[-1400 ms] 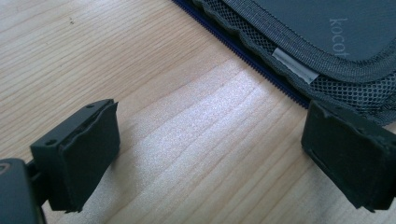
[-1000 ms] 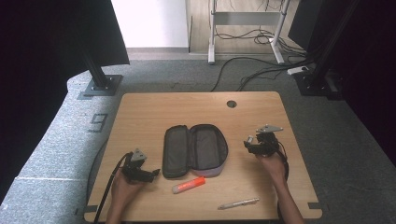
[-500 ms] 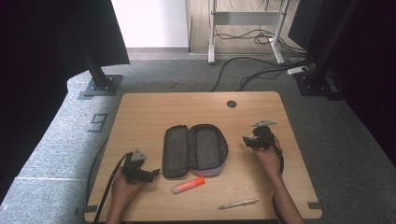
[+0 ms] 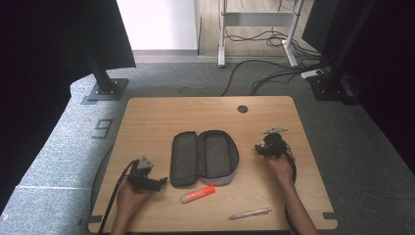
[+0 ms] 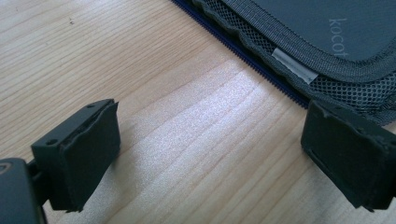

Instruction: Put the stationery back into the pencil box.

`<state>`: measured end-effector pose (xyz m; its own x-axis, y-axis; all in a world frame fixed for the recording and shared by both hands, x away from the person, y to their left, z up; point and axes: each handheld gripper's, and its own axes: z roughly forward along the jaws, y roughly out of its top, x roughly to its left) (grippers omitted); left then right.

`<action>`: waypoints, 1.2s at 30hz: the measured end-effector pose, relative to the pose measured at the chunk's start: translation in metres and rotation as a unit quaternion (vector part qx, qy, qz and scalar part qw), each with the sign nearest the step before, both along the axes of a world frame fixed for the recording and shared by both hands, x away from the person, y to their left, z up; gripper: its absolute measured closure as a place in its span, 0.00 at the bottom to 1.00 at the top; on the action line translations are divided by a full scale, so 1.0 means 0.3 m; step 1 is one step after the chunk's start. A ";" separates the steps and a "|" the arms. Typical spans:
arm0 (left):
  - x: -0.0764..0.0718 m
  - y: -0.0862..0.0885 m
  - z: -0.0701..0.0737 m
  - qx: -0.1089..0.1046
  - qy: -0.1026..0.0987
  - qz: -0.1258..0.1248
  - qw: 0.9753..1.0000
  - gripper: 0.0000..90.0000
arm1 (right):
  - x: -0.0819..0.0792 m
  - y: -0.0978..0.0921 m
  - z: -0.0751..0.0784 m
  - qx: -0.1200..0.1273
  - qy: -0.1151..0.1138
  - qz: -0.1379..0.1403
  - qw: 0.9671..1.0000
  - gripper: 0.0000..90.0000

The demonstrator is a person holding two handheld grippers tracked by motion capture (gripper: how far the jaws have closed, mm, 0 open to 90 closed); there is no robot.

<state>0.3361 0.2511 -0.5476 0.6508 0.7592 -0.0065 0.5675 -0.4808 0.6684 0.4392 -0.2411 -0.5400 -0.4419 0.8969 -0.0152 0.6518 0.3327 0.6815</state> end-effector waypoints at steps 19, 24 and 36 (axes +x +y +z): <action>0.000 0.000 0.000 0.000 0.000 0.000 1.000 0.05 | -0.009 -0.010 -0.001 0.031 0.006 -0.001 1.000 0.80; 0.000 0.000 0.000 0.000 0.000 0.000 1.000 0.05 | -0.022 -0.012 0.022 0.042 0.000 0.007 0.999 0.80; 0.000 0.000 0.000 0.000 0.000 0.000 1.000 0.05 | -0.052 -0.012 0.090 0.055 -0.014 0.031 0.998 0.80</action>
<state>0.3361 0.2511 -0.5476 0.6508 0.7592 -0.0064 0.5675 -0.4808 0.6684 0.4237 -0.2447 -0.5130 -0.4973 0.8648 0.0686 0.6119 0.2936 0.7344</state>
